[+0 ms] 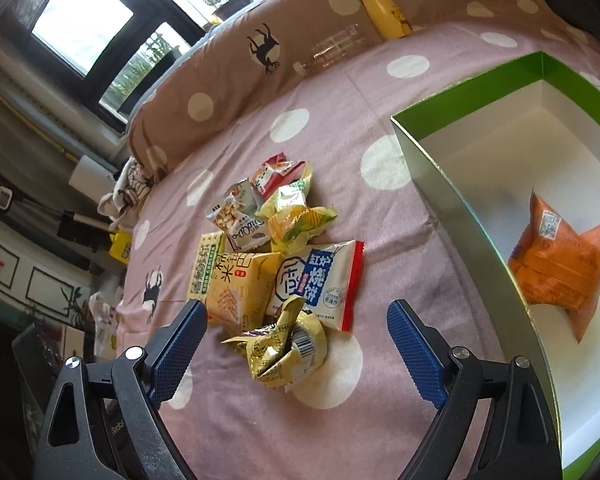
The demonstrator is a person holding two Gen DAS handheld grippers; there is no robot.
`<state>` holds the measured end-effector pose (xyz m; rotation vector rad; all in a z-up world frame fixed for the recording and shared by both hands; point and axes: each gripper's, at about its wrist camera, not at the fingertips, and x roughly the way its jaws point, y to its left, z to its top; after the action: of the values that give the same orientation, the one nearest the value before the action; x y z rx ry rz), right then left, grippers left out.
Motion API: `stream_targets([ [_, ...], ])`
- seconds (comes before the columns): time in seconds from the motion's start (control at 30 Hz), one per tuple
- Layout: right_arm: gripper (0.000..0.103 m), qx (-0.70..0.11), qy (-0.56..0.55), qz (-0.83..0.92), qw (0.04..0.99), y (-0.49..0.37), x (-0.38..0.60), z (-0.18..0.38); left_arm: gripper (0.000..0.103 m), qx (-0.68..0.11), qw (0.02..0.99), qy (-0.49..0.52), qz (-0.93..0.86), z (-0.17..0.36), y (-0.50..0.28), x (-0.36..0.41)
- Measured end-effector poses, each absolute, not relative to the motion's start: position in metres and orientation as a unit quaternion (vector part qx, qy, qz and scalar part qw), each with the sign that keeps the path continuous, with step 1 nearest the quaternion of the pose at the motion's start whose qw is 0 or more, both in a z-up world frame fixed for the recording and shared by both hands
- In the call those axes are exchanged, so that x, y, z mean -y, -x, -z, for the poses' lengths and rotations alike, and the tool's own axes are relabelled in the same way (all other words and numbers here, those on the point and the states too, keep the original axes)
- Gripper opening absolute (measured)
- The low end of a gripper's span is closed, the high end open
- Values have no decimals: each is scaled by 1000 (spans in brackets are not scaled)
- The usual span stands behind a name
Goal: Organize snacks
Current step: 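Move the right gripper back to the pile and grasp the yellow crinkled bag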
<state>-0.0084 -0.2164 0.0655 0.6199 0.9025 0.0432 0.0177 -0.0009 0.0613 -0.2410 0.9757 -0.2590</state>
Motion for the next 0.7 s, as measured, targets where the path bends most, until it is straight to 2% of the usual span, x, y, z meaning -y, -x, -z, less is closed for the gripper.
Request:
stream_targets([
  [0.13, 92, -439, -302, -53, 845, 3, 210, -59, 102, -495, 846, 121, 157, -52, -18, 13],
  [0.23, 87, -448, -317, -80, 832, -2, 203, -52, 102, -518, 827, 124, 181, -45, -17, 22],
  [0.37, 86, -453, -335, -123, 817, -7, 196, -46, 101, -518, 824, 119, 197, -46, -13, 29],
  [0.47, 79, -468, -325, -113, 814, -11, 192, -39, 101, -520, 821, 115, 206, -45, -11, 35],
  [0.6, 70, -490, -333, -106, 799, -17, 193, -25, 93, -526, 821, 99, 201, -40, -11, 41],
  [0.7, 69, -503, -346, -113, 784, -21, 194, -14, 86, -529, 817, 94, 209, -35, -11, 46],
])
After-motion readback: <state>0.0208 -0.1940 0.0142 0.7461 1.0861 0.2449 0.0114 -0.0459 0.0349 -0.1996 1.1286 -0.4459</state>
